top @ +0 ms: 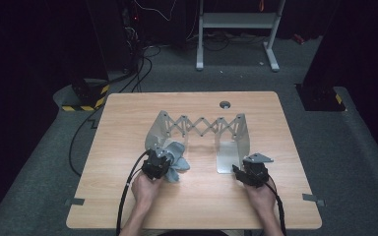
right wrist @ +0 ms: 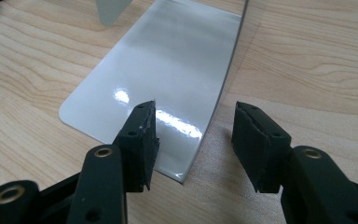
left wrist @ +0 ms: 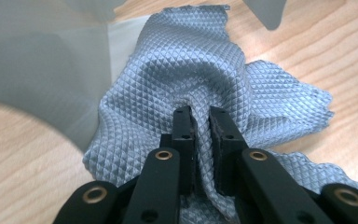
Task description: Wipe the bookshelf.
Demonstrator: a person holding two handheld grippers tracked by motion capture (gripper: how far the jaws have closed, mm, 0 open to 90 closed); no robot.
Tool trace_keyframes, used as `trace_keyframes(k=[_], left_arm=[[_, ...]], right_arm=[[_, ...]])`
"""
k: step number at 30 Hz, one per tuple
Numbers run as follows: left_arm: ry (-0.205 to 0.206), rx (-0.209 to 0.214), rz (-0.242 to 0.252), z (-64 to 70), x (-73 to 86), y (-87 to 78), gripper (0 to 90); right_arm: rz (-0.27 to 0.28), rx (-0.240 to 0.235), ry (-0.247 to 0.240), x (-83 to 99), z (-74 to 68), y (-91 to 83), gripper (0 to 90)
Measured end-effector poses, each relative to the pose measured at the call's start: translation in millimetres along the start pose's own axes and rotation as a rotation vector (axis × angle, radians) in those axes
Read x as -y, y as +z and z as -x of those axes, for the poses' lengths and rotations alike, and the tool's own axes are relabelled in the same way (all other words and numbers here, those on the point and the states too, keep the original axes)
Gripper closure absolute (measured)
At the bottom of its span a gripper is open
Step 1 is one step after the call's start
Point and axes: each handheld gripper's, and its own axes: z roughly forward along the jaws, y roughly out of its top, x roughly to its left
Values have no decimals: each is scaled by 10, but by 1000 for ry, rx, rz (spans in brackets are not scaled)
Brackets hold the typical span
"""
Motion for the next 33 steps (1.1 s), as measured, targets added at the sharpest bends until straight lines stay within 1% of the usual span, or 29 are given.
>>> trace_keyframes(k=[4,6,9,11,12,13,14,16,17,19,20,22,25,26,28,29,33], left_arm=[[-9,-4,5,-44,19,-60,821],[-21,-11,12,-80,12,-61,821],[-46,-20,25,-131,-13,-8,821],[-48,-26,25,-174,-43,26,821],[-59,-29,30,-184,-57,48,822],[-55,-32,33,-198,-71,65,822],[-57,-33,36,-214,-78,80,823],[-75,-31,48,-235,-90,102,825],[-72,-31,45,-244,-93,104,825],[-67,-31,46,-246,-95,104,826],[-72,-32,51,-235,-98,111,827],[-61,-29,43,-226,-120,104,828],[-55,-24,51,-199,-171,91,829],[-48,-22,54,-191,-192,80,829],[-56,-17,75,-170,-238,47,830],[-53,-15,79,-160,-262,24,830],[-58,-6,124,-127,-383,-89,830]], right_arm=[[0,0,0,0,0,0,504],[0,0,0,0,0,0,504],[0,0,0,0,0,0,503],[0,0,-1,0,-1,0,503],[0,-1,-2,0,0,0,503],[0,-1,-2,0,0,0,503],[0,-1,-2,0,-1,0,503],[0,0,-2,0,-1,0,503],[0,0,-2,0,-1,0,503],[0,0,-2,0,-1,0,503],[0,0,-2,0,-1,0,503],[0,0,-2,0,-1,0,503],[0,0,-2,0,-1,0,503],[0,0,-2,0,-1,0,503],[0,0,-2,0,-1,1,504],[0,0,-2,0,-1,0,504],[0,0,-1,0,0,1,504]])
